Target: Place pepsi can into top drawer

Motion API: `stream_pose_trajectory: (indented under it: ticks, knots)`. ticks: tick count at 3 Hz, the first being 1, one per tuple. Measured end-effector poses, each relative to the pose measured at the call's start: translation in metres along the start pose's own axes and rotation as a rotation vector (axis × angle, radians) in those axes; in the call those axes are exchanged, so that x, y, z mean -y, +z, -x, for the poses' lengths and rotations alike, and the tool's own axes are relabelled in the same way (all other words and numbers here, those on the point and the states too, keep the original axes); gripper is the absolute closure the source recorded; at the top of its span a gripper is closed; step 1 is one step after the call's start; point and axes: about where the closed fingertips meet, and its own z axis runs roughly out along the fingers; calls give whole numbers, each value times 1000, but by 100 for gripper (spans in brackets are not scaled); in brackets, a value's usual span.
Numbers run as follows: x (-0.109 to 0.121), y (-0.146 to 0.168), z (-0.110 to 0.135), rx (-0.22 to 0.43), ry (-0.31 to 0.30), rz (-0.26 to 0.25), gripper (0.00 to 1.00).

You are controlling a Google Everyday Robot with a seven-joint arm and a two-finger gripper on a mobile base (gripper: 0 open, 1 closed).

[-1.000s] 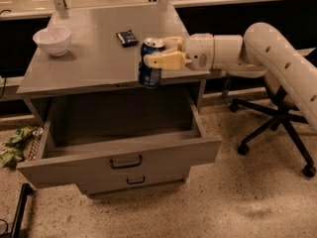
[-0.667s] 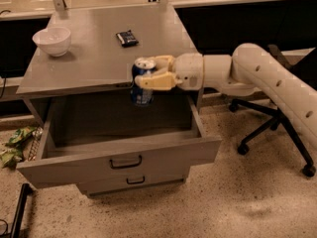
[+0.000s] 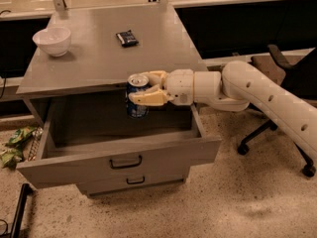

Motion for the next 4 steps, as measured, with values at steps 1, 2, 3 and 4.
stream_pose_trajectory:
  ticks: [1,2,3,4]
  knots:
    - [-2,4,-11,-16,4,6,100]
    - [-5,10,-25,-43,6,27,100]
    - [-1,19,-39,-71,-7,52,100]
    - [2,36,-56,-78,-21,91,100]
